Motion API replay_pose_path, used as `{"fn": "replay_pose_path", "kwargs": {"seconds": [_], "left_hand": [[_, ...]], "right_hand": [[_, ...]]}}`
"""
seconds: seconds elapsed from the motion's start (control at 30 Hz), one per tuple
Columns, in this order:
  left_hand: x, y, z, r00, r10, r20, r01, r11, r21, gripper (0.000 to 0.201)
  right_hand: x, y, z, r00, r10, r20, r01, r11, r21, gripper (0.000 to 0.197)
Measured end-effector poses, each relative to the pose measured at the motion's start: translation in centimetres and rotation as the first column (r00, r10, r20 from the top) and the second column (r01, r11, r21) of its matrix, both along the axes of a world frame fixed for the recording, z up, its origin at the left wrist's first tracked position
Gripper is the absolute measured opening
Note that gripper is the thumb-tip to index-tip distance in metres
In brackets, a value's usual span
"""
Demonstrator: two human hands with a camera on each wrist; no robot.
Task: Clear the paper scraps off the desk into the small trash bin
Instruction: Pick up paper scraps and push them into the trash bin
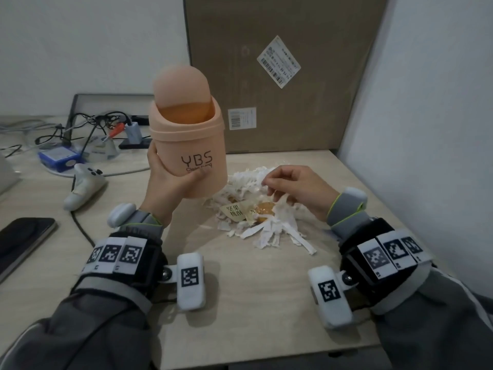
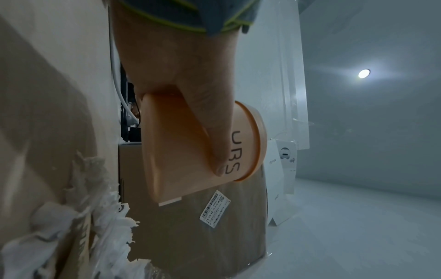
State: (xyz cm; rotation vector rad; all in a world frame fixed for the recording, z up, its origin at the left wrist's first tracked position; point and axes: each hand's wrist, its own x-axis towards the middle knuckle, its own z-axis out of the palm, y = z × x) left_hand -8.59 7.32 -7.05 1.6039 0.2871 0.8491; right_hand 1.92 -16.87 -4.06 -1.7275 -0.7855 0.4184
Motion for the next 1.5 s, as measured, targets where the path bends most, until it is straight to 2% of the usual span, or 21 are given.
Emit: {"fn": "replay_pose_path", "kwargs": {"seconds": [0.1, 0.17, 0.2, 0.3, 0.37, 0.47, 0.57, 0.7, 0.83, 1.0, 1.07, 1.17, 1.2, 1.23, 1.3, 1.37, 1.43, 1.5], "left_hand": [[0.1, -0.1, 0.1, 1.0, -0.011, -0.003, 0.011, 1.0, 0.018, 0.128], [0.1, -0.2, 0.0, 0.999, -0.032, -0.02, 0.032, 0.999, 0.041, 0.143], [0.1, -0.3, 0.0, 0.999, -0.042, -0.028, 0.044, 0.998, 0.051, 0.144], [0.1, -0.6, 0.1, 0.998, -0.056, -0.035, 0.058, 0.996, 0.066, 0.137], [0.1, -0.8, 0.1, 0.997, -0.063, -0.039, 0.066, 0.995, 0.071, 0.135], [0.2, -1.0, 0.0, 0.996, -0.071, -0.054, 0.075, 0.994, 0.076, 0.136], [0.2, -1.1, -0.2, 0.995, -0.067, -0.068, 0.073, 0.993, 0.088, 0.133], [0.1, -1.1, -0.3, 0.995, -0.065, -0.08, 0.071, 0.994, 0.085, 0.137], [0.1, -1.2, -0.4, 0.994, -0.064, -0.089, 0.071, 0.994, 0.086, 0.137], [0.1, -1.3, -0.3, 0.994, -0.056, -0.092, 0.064, 0.994, 0.086, 0.134], [0.1, -1.2, -0.3, 0.994, -0.054, -0.091, 0.062, 0.994, 0.089, 0.132], [0.1, -1.3, -0.3, 0.995, -0.054, -0.089, 0.062, 0.994, 0.089, 0.131], [0.1, -1.2, -0.4, 0.994, -0.056, -0.09, 0.063, 0.994, 0.084, 0.13], [0.1, -1.2, -0.4, 0.994, -0.058, -0.09, 0.066, 0.994, 0.082, 0.128], [0.1, -1.2, -0.4, 0.993, -0.057, -0.101, 0.066, 0.994, 0.086, 0.133], [0.1, -1.2, -0.5, 0.992, -0.059, -0.114, 0.07, 0.993, 0.093, 0.132], [0.1, -1.5, -0.4, 0.991, -0.063, -0.115, 0.075, 0.992, 0.097, 0.124], [0.2, -1.7, -0.5, 0.991, -0.066, -0.115, 0.078, 0.992, 0.102, 0.119]], "right_hand": [[1.3, -0.4, -0.4, 0.963, -0.168, 0.21, 0.172, 0.985, 0.001, 0.003], [2.1, -0.8, -0.8, 0.894, -0.2, 0.4, 0.269, 0.955, -0.124, 0.006], [2.3, -1.0, -0.9, 0.867, -0.179, 0.464, 0.307, 0.927, -0.217, 0.014], [2.7, -1.3, -1.5, 0.878, -0.065, 0.474, 0.307, 0.837, -0.454, 0.046], [2.6, -1.1, -1.6, 0.881, -0.008, 0.472, 0.291, 0.797, -0.529, 0.059], [2.3, 0.1, -1.9, 0.873, 0.083, 0.48, 0.264, 0.749, -0.608, 0.066], [1.9, 1.3, -2.2, 0.856, 0.161, 0.491, 0.269, 0.671, -0.69, 0.058], [2.0, 1.5, -2.4, 0.85, 0.181, 0.495, 0.28, 0.641, -0.715, 0.036], [2.0, 1.3, -2.6, 0.857, 0.147, 0.493, 0.261, 0.702, -0.662, 0.021], [2.2, 0.1, -2.0, 0.89, 0.012, 0.457, 0.256, 0.815, -0.52, 0.023], [2.4, -0.1, -1.8, 0.896, -0.106, 0.432, 0.294, 0.87, -0.397, 0.024], [2.9, -0.2, -1.8, 0.82, -0.3, 0.487, 0.454, 0.859, -0.236, 0.025], [3.1, -0.2, -2.0, 0.809, -0.308, 0.501, 0.474, 0.845, -0.245, 0.026], [3.2, -0.2, -2.3, 0.819, -0.281, 0.501, 0.469, 0.83, -0.302, 0.036], [3.2, -0.1, -2.6, 0.865, -0.171, 0.472, 0.407, 0.788, -0.461, 0.067], [2.9, 0.2, -2.8, 0.87, -0.079, 0.486, 0.381, 0.734, -0.563, 0.085], [2.7, 0.4, -3.0, 0.851, -0.003, 0.526, 0.386, 0.682, -0.621, 0.078], [2.7, 0.6, -3.0, 0.836, 0.033, 0.548, 0.395, 0.659, -0.641, 0.061]]}}
